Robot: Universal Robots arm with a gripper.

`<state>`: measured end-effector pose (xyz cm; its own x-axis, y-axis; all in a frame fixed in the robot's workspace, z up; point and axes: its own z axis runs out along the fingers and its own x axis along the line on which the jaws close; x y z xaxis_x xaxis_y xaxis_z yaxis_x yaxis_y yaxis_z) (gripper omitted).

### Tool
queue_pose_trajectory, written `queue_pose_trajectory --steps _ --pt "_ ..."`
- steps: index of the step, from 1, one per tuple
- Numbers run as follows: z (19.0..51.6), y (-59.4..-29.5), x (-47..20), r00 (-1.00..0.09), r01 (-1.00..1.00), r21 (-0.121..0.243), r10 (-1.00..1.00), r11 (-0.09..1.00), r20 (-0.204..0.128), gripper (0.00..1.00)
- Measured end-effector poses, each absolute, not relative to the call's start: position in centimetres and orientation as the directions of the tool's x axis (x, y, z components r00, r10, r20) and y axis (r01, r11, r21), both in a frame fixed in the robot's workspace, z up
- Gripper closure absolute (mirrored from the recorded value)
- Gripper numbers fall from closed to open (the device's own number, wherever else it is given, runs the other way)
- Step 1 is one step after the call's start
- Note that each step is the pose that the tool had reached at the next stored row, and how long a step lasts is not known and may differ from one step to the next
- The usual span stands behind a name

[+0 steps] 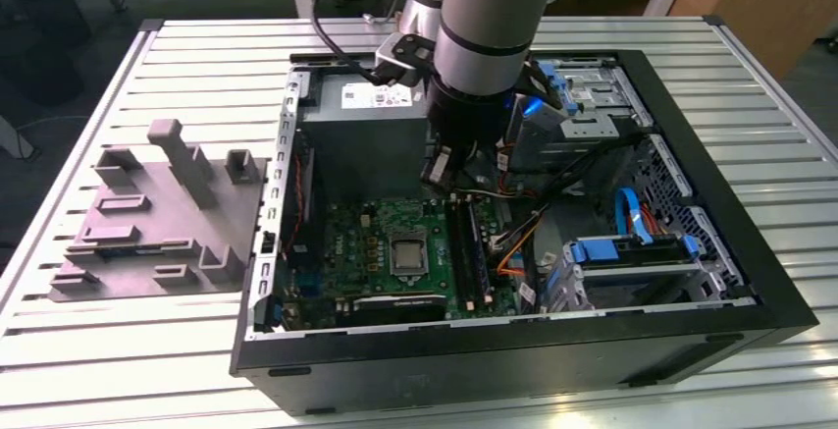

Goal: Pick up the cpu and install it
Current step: 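Install the first cpu locking lever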

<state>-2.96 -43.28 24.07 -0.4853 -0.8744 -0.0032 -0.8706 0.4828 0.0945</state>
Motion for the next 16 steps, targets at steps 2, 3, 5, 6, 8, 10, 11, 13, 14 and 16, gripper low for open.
queue_pose_trajectory --steps 2,3,5,6,8,10,11,13,14,16 --pt "24.0 -43.3 -3.1 -0.477 -0.875 0.094 -0.879 0.475 -0.003 0.89" --pt "23.9 -43.3 -3.1 -0.469 -0.880 0.094 -0.883 0.466 -0.003 0.89" --pt "23.9 -43.3 -3.1 -0.452 -0.888 0.094 -0.892 0.450 -0.003 0.89" --pt "23.9 -43.4 -3.2 -0.450 -0.889 0.094 -0.893 0.447 -0.003 0.89" --pt "23.9 -43.6 -3.3 -0.447 -0.890 0.094 -0.894 0.445 -0.003 0.89" --pt "23.9 -43.7 -3.3 -0.446 -0.891 0.094 -0.895 0.444 -0.002 0.89" --pt "23.9 -43.8 -3.3 -0.445 -0.891 0.093 -0.895 0.443 -0.001 0.89" --pt "23.9 -44.0 -3.4 -0.444 -0.892 0.093 -0.896 0.442 0.000 0.89" --pt "23.9 -44.1 -3.4 -0.442 -0.893 0.093 -0.897 0.440 0.000 0.89" --pt "23.9 -44.4 -3.5 -0.437 -0.896 0.093 -0.899 0.435 -0.001 0.89"
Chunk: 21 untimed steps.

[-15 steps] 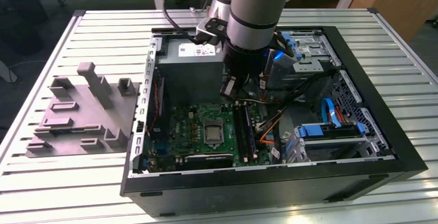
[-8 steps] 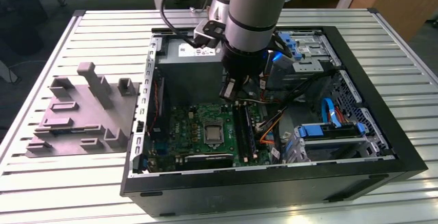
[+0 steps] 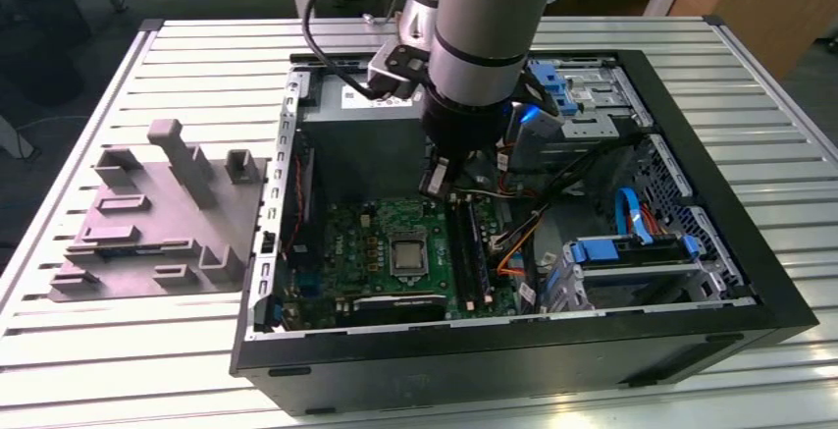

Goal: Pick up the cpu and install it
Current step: 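Install the first cpu locking lever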

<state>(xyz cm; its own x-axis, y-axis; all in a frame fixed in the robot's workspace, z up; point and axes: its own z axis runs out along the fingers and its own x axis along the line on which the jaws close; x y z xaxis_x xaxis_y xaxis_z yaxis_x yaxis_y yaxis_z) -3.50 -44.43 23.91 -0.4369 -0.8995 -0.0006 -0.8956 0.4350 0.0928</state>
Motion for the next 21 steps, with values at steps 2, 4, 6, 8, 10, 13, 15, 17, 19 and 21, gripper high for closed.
queue_pose_trajectory --steps 2,4,6,8,10,13,15,17,19,21 --pt "23.91 -44.60 -3.56 -0.426 -0.901 0.093 -0.905 0.424 -0.001 0.89" --pt "23.90 -44.71 -3.60 -0.412 -0.907 0.092 -0.911 0.410 -0.001 0.89" --pt "23.89 -44.83 -3.63 -0.401 -0.912 0.091 -0.916 0.400 -0.001 0.89" --pt "23.89 -45.02 -3.63 -0.397 -0.914 0.091 -0.918 0.395 -0.001 0.89" --pt "23.89 -45.02 -3.63 -0.397 -0.914 0.091 -0.918 0.395 -0.001 0.89" --pt "23.89 -45.06 -3.63 -0.397 -0.914 0.091 -0.918 0.395 -0.001 0.89" --pt "23.89 -45.06 -3.63 -0.396 -0.914 0.091 -0.918 0.395 -0.001 0.89" --pt "23.89 -45.06 -3.63 -0.397 -0.914 0.091 -0.918 0.395 -0.001 0.89" --pt "23.89 -45.07 -3.63 -0.396 -0.914 0.091 -0.918 0.395 -0.001 0.89" --pt "23.89 -45.11 -3.64 -0.396 -0.914 0.091 -0.918 0.394 -0.001 0.89"
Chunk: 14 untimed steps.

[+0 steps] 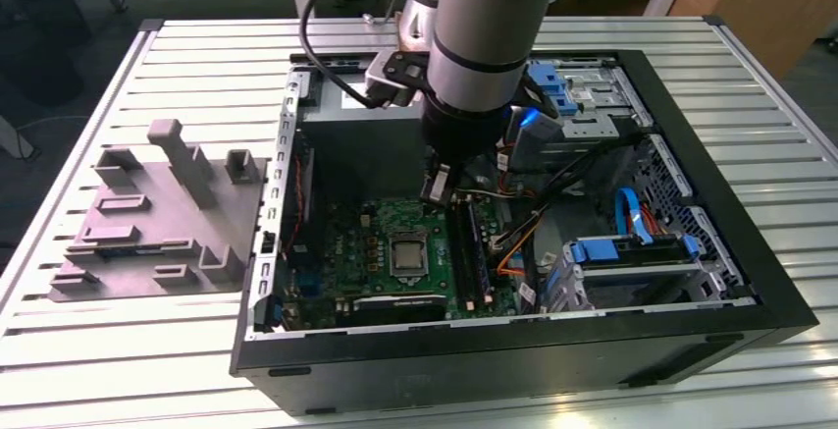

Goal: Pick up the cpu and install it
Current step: 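Install the first cpu locking lever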

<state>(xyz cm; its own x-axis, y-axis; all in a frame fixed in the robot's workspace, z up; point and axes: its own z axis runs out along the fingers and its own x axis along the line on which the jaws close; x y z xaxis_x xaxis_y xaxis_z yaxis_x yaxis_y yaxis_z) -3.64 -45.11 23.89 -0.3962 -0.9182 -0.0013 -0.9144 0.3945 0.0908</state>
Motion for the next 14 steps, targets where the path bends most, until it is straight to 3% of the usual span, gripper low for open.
queue_pose_trajectory --steps 14 --pt "23.78 -45.65 -4.02 -0.325 -0.943 0.081 -0.946 0.323 -0.003 0.89"
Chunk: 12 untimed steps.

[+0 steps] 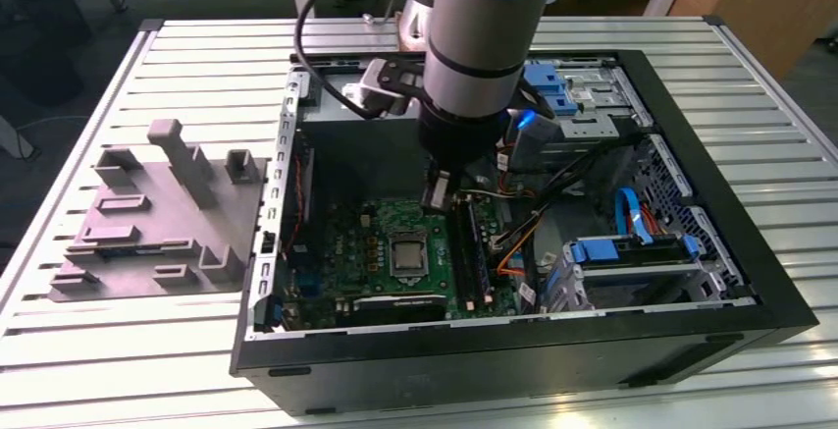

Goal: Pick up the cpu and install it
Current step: 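Install the first cpu locking lever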

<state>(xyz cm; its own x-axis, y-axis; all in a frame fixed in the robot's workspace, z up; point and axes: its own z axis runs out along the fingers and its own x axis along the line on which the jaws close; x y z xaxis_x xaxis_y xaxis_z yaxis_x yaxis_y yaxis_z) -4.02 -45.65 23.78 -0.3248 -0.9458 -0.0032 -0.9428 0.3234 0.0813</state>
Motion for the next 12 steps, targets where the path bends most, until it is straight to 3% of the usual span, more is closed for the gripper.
queue_pose_trajectory --steps 12 --pt "23.49 -45.89 -4.04 -0.239 -0.968 0.075 -0.971 0.239 0.014 0.89"
